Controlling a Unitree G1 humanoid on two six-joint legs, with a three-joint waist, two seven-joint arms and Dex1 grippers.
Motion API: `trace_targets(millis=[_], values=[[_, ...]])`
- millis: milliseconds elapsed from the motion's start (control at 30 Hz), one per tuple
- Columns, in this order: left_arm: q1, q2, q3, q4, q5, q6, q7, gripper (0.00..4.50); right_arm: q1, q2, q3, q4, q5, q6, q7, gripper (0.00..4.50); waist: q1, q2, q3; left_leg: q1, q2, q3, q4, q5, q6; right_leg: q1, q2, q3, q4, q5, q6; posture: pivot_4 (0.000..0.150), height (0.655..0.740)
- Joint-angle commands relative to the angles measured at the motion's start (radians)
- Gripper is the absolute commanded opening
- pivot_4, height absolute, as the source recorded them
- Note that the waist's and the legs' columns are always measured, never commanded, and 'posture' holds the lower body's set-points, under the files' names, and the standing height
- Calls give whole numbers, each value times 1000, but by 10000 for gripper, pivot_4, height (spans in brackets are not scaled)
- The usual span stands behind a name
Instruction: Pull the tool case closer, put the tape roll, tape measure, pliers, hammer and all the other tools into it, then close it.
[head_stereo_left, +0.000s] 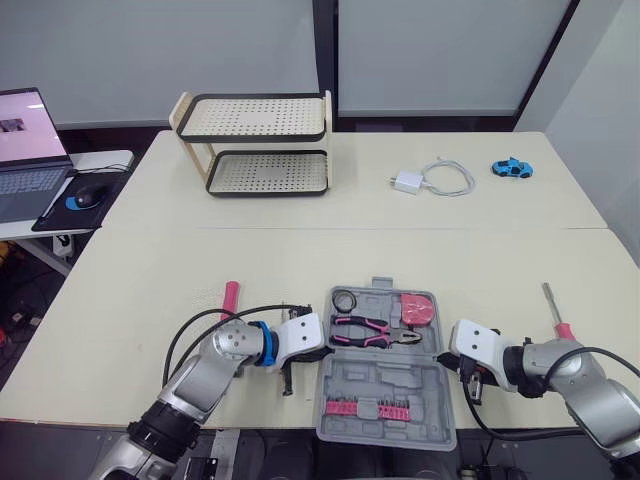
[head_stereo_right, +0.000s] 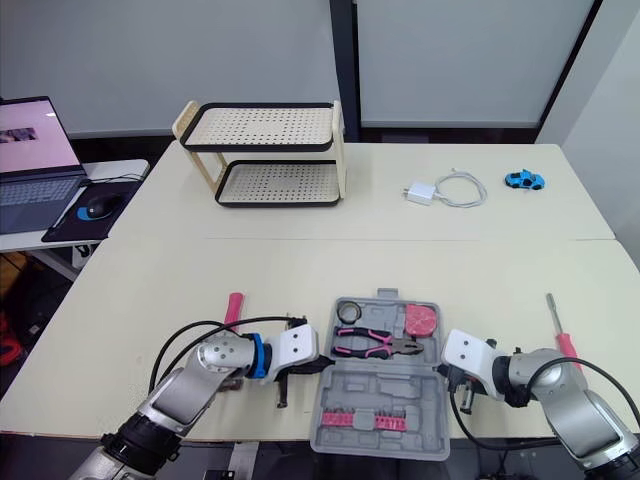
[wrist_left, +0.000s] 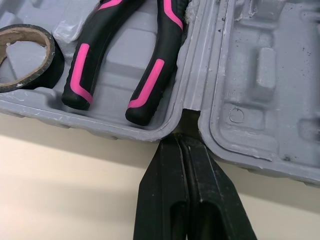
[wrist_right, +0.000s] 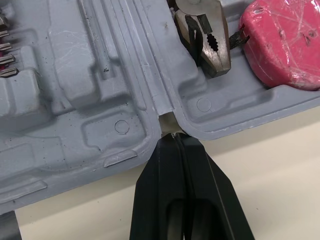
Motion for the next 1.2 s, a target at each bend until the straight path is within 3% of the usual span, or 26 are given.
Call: trace_targets(millis=[33, 1200], values=[[-26, -50, -28, -36, -25, -26, 2, 352, -17, 35, 28, -34, 20, -15, 0, 0, 0, 0, 0, 0, 0, 0, 0, 0, 0, 0, 0, 0, 0, 0, 0, 1500, 7400], [-103, -84, -7, 134, 16, -107, 59, 352, -186, 152, 86, 112, -58, -33, 14, 0, -2, 0, -2, 4, 0, 0, 0, 1, -2, 3, 0, 0, 0, 0, 0, 1500, 7400]])
